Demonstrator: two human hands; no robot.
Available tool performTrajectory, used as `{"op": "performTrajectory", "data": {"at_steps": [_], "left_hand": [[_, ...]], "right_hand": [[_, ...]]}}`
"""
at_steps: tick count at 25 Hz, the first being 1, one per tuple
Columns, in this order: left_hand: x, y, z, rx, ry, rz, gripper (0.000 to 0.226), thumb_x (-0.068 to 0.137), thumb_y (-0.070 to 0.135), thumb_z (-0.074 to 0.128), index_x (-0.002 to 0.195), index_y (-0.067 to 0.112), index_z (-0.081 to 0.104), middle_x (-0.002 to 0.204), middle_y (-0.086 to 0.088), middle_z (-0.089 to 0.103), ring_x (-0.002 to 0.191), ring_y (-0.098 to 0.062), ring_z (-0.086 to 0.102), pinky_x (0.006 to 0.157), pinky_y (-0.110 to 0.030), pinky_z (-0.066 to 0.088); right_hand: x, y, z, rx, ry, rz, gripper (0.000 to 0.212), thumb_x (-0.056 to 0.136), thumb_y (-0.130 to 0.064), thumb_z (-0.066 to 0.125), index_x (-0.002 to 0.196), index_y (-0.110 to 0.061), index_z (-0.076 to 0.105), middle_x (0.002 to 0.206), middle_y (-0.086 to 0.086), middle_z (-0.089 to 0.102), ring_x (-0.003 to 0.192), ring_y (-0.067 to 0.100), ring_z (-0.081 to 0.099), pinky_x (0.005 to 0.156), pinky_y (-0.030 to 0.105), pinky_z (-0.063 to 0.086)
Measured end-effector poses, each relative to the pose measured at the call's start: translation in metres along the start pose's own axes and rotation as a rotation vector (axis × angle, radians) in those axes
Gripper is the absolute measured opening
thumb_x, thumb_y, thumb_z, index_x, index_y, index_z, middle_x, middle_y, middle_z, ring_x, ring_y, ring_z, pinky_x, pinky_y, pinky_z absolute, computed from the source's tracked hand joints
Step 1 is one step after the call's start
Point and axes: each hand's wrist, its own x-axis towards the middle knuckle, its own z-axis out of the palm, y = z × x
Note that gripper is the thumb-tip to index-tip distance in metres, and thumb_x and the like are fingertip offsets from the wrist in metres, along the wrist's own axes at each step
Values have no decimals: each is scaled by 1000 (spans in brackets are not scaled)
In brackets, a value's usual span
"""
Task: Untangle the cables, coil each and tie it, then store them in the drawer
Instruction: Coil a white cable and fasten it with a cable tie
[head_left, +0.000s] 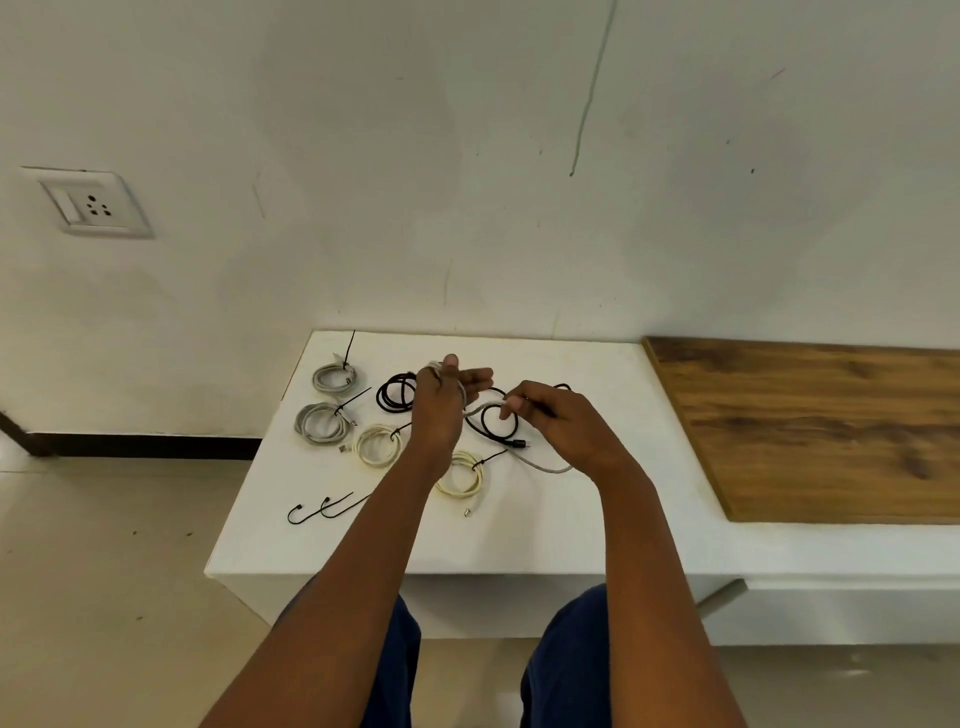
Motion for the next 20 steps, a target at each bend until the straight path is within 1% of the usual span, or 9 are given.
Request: {"op": "performTrajectory", "data": {"at_steps": [3,4,7,9,11,13,16,18,20], "left_hand": [[-9,-7,3,255,-159,17,27,102,31,37,100,6,46,82,-3,68,70,-12,66,65,-15,47],[-11,-7,4,296,-211,12,27,102,32,37,100,6,46,80,-5,65,66,-15,63,65,-18,46],[-16,-5,5,356,-323,-34,31,102,37,32,95,14,51,69,-1,53,55,-10,46,56,-15,40],[-19,-2,6,359,-364,-74,41,102,44,25,88,20,56,64,1,44,53,-8,38,51,-14,34],[-22,1,6,359,-417,-127,56,99,54,18,80,22,61,58,4,38,49,-7,33,48,-15,31],[-22,3,7,254,-488,-205,63,97,59,19,76,20,64,54,4,32,46,-8,26,48,-19,24],[-20,7,4,30,-577,-304,51,98,51,30,80,13,59,49,5,26,41,-7,19,58,-28,11],[-18,9,2,-81,-624,-344,42,98,44,34,78,13,55,46,7,26,38,-6,17,53,-21,15],[-17,12,2,-237,-639,-366,41,99,40,35,74,15,56,45,7,27,39,-8,14,45,-16,27]], "right_hand": [[1,2,4,-64,113,-6,21,98,-31,42,82,-32,57,64,-19,58,61,4,48,59,25,36],[1,1,5,-88,151,6,21,98,-29,42,85,-31,58,64,-19,56,61,4,48,58,23,35],[0,1,4,-66,230,-3,15,97,-32,46,92,-29,59,69,-23,59,61,-4,51,57,20,33],[-1,0,2,-12,258,-24,4,94,-29,51,92,-28,55,65,-21,60,57,-7,51,55,18,30],[-2,0,0,-4,276,-22,8,91,-22,52,89,-30,52,61,-23,60,57,-9,52,54,14,30],[-2,1,0,35,279,0,12,89,-21,53,85,-32,52,62,-25,61,59,-8,53,55,11,32],[2,3,3,136,241,7,8,93,-28,54,85,-30,53,68,-16,60,62,1,51,64,23,39],[4,4,5,206,235,-34,10,96,-22,49,88,-25,53,74,-14,57,67,1,49,69,23,40],[7,7,6,275,263,-70,12,98,-16,45,92,-19,55,77,-18,57,69,-5,50,69,12,39]]}}
